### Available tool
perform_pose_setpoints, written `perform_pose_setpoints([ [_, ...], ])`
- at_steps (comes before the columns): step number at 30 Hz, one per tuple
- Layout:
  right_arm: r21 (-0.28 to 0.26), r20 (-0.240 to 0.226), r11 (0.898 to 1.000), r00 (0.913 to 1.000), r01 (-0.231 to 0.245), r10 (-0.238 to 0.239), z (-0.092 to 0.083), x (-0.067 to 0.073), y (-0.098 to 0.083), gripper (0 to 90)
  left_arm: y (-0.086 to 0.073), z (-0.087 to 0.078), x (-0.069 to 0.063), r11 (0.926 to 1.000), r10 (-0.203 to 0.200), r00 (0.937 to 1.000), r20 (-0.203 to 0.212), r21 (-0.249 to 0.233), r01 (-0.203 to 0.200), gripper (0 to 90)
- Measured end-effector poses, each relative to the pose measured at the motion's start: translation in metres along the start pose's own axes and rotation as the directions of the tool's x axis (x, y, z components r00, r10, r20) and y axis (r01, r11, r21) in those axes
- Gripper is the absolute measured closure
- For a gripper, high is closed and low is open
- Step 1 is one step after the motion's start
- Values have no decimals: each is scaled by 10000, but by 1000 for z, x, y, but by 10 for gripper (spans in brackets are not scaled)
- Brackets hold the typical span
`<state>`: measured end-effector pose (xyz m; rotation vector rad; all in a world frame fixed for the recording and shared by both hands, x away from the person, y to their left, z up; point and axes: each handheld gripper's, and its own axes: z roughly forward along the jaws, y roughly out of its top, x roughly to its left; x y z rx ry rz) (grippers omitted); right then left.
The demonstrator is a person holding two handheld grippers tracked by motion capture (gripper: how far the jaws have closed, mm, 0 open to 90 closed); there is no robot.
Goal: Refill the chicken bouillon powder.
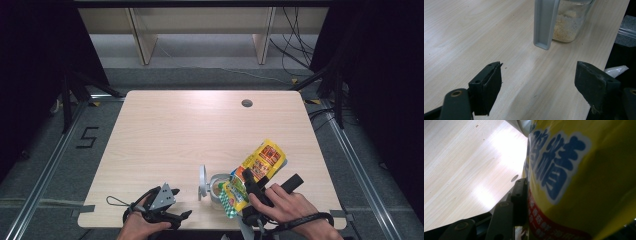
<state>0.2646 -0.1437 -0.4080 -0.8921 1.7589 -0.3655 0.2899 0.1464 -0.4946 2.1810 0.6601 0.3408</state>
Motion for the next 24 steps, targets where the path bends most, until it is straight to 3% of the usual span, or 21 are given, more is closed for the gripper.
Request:
perform_pose_setpoints([
  [3, 73, -44, 10000, 10000, 6, -6, 0, 0, 0, 642, 0, 0, -1, 9999, -25, 10000, -19, -123, 25, 214],
  [4, 68, 370, 10000, 9993, -24, 21, 0, 1, 0, 642, 0, 0, 0, 10000, 12, 10000, 54, 1, -12, 215],
  [5, 62, -49, 10000, 10000, -61, 61, -1, 0, 0, 642, 0, 0, 0, 10000, -4, 10000, -9, 46, 4, 214],
  [7, 8, -36, 10000, 10000, -18, 18, 0, 1, 0, 642, 0, 0, 0, 10000, -38, 10000, 2, -37, 38, 214],
  [8, 67, 193, 10000, 9998, -26, 25, 0, 2, 0, 642, 0, 1, 0, 9999, -29, 10000, 41, -125, 29, 214],
  [11, 50, 38, 10000, 10000, -23, 23, 0, 1, 0, 642, 0, 0, 0, 10000, -16, 10000, -8, 52, 16, 214],
  [12, -174, 556, 9998, 9984, -72, 82, 2, 4, -1, 642, 0, 1, 0, 9999, -48, 10000, 16, -151, 48, 214],
  [15, -164, 547, 9998, 9985, -58, 67, 2, 3, -1, 642, 0, 0, 0, 10000, -12, 10000, -7, 45, 12, 214],
  [18, -169, 530, 9998, 9986, -46, 55, 2, 3, -1, 642, 0, 1, 0, 9999, -44, 10000, 11, -162, 44, 214],
  [24, -177, 536, 9998, 9986, -33, 42, 2, 3, -1, 642, 0, 0, 0, 10000, -29, 10000, -13, -70, 29, 214],
])
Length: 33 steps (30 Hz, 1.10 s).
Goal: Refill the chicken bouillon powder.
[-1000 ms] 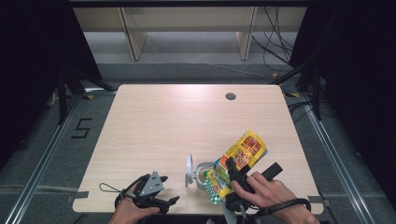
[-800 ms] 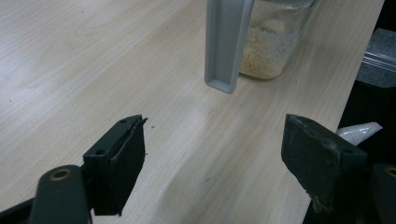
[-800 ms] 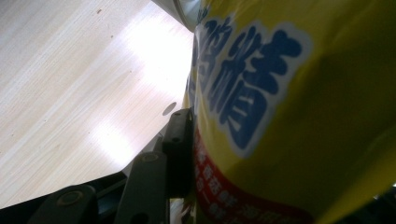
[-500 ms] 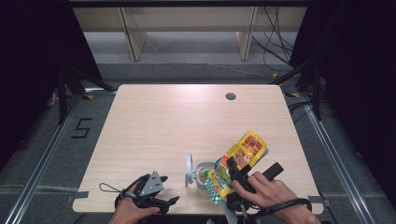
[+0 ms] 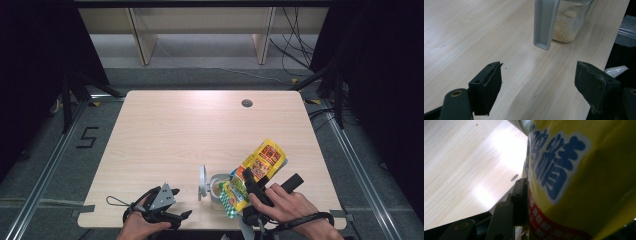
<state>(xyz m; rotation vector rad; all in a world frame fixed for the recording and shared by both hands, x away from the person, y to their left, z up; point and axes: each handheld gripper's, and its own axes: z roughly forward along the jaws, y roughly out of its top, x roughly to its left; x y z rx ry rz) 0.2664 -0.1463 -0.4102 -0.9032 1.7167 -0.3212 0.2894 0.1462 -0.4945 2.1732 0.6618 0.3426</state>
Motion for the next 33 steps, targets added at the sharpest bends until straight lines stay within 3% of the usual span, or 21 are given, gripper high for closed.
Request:
perform_pose_setpoints([
  [4, 17, 11, 10000, 10000, 23, -23, 0, 0, 0, 642, 0, 1, 0, 10000, -18, 10000, 22, -90, 19, 214],
  [10, -3, -32, 10000, 10000, 2, -2, 0, 0, -1, 642, 1, -1, 2, 9998, 95, 10000, 8, 182, -95, 215],
  [14, 20, -3, 10000, 10000, -28, 28, 0, 0, -1, 642, 0, 0, 0, 9999, -110, 9999, 110, -13, 110, 214],
  [15, 47, -51, 10000, 10000, -13, 13, 0, 0, -1, 642, 0, 0, 1, 9999, 91, 9999, 47, 108, -91, 215],
  [16, 199, -536, 9998, 9985, 64, -53, -2, -2, -1, 642, 0, -1, 1, 9999, 116, 9999, 22, 122, -116, 214],
  [17, 201, -532, 9998, 9986, 67, -57, -1, -2, -1, 642, 0, 0, 0, 10000, -36, 9999, 110, 56, 35, 214],
  [23, 254, -544, 9996, 9985, 80, -66, -3, -1, -2, 642, 0, 1, 0, 9999, -98, 9999, 104, -76, 98, 214],
  [26, 292, -385, 9995, 9992, 122, -111, -4, -1, -3, 643, 1, 0, 0, 10000, 6, 10000, -1, 89, -6, 214],
  [27, 251, -567, 9996, 9984, 100, -86, -4, -1, -3, 643, 0, 0, 0, 10000, -7, 10000, 5, 70, 7, 214],
  [33, 280, -569, 9995, 9983, 121, -105, -4, -1, -3, 643, 1, 0, 0, 9999, -130, 9999, 100, -13, 130, 214],
])
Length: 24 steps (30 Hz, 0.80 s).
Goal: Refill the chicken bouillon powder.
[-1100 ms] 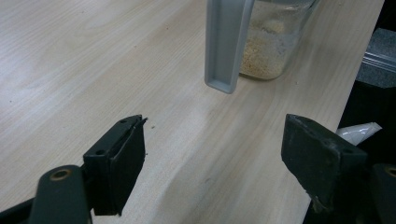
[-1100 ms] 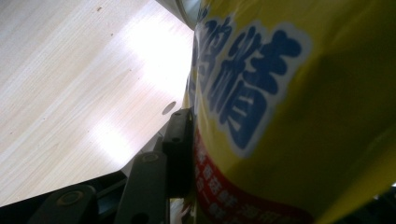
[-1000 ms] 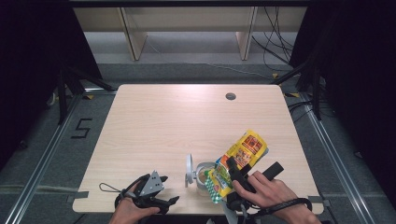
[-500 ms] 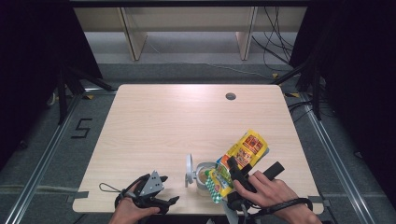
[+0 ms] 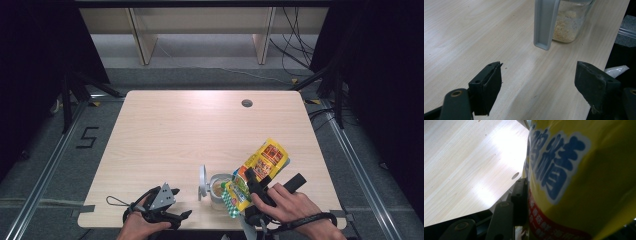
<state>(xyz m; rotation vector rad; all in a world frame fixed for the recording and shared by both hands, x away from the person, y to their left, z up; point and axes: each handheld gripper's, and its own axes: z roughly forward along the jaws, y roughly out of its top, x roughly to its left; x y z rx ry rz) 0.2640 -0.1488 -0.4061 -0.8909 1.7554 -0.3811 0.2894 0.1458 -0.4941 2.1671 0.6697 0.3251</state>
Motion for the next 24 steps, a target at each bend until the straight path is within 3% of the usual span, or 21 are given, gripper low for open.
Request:
perform_pose_setpoints([
  [3, 39, -60, 10000, 10000, 59, -59, -1, 0, -1, 643, 0, 0, 0, 10000, 5, 10000, -4, 12, -5, 214],
  [4, 72, -60, 10000, 10000, 58, -58, 0, 0, -1, 644, 0, 0, 2, 9997, 212, 9997, -74, 133, -211, 214],
  [7, 63, -54, 10000, 10000, 20, -20, -1, 0, -1, 644, 0, 1, 0, 10000, 26, 10000, -17, -84, -26, 215],
  [10, 44, -103, 10000, 9999, 55, -54, 0, 0, -1, 644, 0, -1, 2, 9996, 245, 9997, -52, 137, -244, 215],
  [14, 55, -63, 10000, 10000, 27, -26, -1, 0, -1, 644, 0, 0, 0, 10000, -7, 10000, -3, -6, 7, 215],
  [16, -3, -31, 10000, 10000, 20, -20, -1, 0, -1, 644, 0, 0, 2, 9997, 215, 9997, -71, 119, -214, 214],
  [17, 68, 379, 10000, 9993, 63, -65, -1, 1, -1, 645, 0, -1, 2, 9996, 247, 9997, -56, 138, -246, 214],
  [18, -237, 435, 9997, 9990, -34, 45, 1, 2, -2, 644, 0, 0, 1, 9998, 164, 9998, -62, 127, -163, 214],
  [24, -220, 521, 9997, 9986, -60, 72, 0, 3, -3, 646, 0, 0, 1, 9999, 132, 9999, 21, 58, -132, 214],
])
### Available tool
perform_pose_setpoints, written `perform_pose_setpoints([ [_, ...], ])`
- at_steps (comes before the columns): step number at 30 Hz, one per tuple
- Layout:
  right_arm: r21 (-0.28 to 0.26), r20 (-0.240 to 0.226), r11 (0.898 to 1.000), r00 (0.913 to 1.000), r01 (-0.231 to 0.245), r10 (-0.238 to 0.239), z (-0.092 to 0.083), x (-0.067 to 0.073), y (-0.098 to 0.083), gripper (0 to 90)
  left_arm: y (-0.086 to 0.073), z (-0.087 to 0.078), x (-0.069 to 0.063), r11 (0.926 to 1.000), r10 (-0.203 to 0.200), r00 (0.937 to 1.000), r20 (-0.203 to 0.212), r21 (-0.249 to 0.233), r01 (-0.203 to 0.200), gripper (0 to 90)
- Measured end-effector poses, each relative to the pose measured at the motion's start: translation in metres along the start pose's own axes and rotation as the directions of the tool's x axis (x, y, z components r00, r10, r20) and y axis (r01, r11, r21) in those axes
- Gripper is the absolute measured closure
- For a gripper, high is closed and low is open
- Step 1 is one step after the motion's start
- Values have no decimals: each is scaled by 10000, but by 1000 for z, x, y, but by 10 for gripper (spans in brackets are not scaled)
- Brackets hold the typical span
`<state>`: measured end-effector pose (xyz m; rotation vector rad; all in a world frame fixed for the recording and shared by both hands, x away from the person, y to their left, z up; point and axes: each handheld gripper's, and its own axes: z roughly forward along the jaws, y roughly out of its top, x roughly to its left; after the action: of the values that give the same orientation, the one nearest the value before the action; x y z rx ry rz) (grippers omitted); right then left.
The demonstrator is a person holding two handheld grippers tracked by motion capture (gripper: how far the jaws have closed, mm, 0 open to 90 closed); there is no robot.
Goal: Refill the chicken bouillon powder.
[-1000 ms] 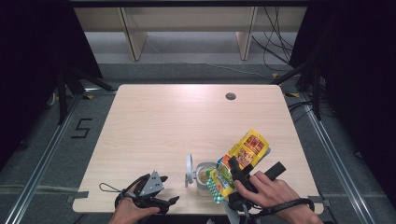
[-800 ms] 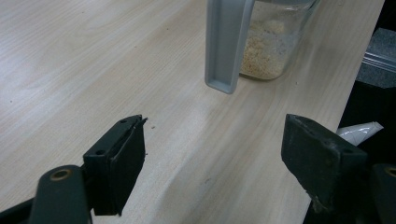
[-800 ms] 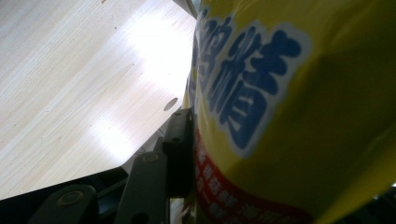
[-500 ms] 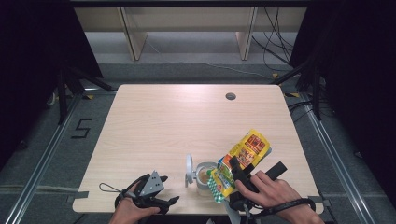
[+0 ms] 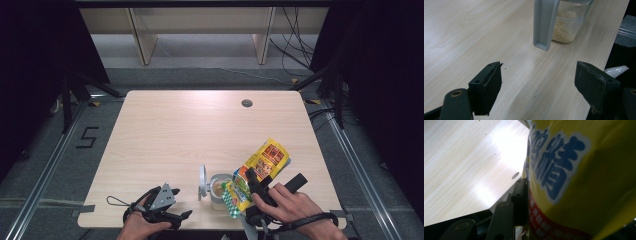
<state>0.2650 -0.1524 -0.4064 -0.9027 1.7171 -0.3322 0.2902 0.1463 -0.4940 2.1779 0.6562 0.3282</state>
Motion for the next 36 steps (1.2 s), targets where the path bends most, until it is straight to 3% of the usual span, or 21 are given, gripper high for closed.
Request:
perform_pose_setpoints([
  [3, 25, -87, 10000, 10000, -10, 10, 0, 0, 0, 646, 0, 0, 0, 9999, -92, 10000, -4, -87, 92, 214],
  [5, 165, -547, 9999, 9985, 39, -30, 0, -2, 0, 646, 0, 0, 0, 10000, 5, 10000, 18, 4, -5, 214],
  [8, 145, -547, 9999, 9985, 40, -32, 1, -2, 1, 646, 0, 0, 1, 9999, 104, 9999, -26, 63, -104, 214],
  [15, 196, -568, 9998, 9984, 70, -59, 0, -3, 2, 646, 0, 1, -1, 9996, -171, 9998, -55, -220, 170, 214],
  [17, 171, -528, 9998, 9986, 60, -51, 1, -3, 1, 646, 0, 0, -1, 9998, -93, 9999, -66, -182, 92, 214],
  [18, 211, -332, 9998, 9994, 74, -67, 0, -3, 1, 646, 0, 1, -1, 9996, -105, 9999, -40, -257, 104, 214],
  [19, -95, -68, 10000, 10000, -32, 31, 3, -1, 0, 646, 0, 0, 0, 9998, -29, 9999, -122, -190, 27, 214],
  [21, -7, -59, 10000, 10000, 21, -21, 3, -1, 1, 646, -1, 1, 0, 9996, -80, 9999, -89, -260, 77, 214],
  [22, 10, -83, 10000, 10000, 29, -29, 3, -1, 1, 646, 0, 1, 0, 9997, -66, 9999, -96, -250, 64, 214],
  [23, 121, -529, 9999, 9986, 92, -85, 1, -3, 1, 646, 0, 1, 0, 9997, -70, 9999, -108, -240, 67, 214],
  [24, 161, -562, 9998, 9984, 100, -91, 0, -3, 2, 646, 0, 1, 0, 9997, -73, 9999, -121, -214, 70, 214],
  [33, 210, -558, 9997, 9984, 84, -72, 0, -3, 0, 646, 0, 1, 1, 9996, -67, 9999, -103, -257, 65, 214],
  [34, 207, -175, 9997, 9998, 108, -105, 0, -2, 0, 646, 0, 1, 0, 9996, -86, 9999, -92, -273, 83, 215],
  [35, 143, -529, 9999, 9986, 90, -83, 0, -3, 0, 646, 0, 1, 1, 9996, -73, 9999, -98, -260, 71, 214],
  [36, 149, -530, 9999, 9986, 87, -79, 0, -3, 0, 646, 0, 1, 1, 9997, -46, 9999, -92, -228, 44, 215],
])
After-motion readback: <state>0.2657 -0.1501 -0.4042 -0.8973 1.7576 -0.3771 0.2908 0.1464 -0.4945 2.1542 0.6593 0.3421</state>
